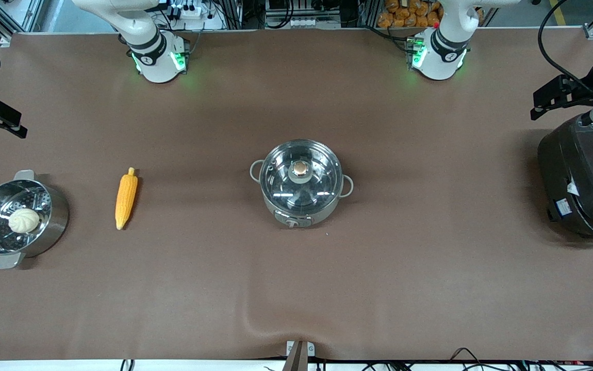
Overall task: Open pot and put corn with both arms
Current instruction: 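Move the right gripper toward the corn while the left gripper reaches the lid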
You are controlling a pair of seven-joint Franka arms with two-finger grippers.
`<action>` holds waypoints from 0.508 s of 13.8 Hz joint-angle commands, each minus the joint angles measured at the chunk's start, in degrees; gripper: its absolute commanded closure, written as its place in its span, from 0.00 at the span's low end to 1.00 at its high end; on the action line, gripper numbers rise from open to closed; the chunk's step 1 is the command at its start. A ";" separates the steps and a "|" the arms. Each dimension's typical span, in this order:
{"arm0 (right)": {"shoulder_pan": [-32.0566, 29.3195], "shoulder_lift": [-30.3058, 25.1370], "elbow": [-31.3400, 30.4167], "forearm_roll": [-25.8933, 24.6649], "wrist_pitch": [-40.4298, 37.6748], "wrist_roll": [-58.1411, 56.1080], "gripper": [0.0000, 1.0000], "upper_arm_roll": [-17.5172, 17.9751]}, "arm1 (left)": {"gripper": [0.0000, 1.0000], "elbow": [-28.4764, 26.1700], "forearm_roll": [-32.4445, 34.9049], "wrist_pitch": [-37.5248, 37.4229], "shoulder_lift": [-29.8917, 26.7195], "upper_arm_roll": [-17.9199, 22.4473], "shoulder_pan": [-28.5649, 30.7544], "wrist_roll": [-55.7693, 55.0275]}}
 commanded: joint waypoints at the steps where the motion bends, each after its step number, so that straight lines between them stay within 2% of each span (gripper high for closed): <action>1: 0.12 0.02 -0.02 -0.93 -0.19 0.75 0.00 -0.07 | 0.00 0.58 -0.26 -1.02 -0.32 -0.01 0.48 1.66; 7: 0.12 0.02 0.07 -0.93 -0.28 0.75 0.00 -0.07 | 0.00 1.54 2.19 -1.02 0.29 -0.45 -0.31 1.23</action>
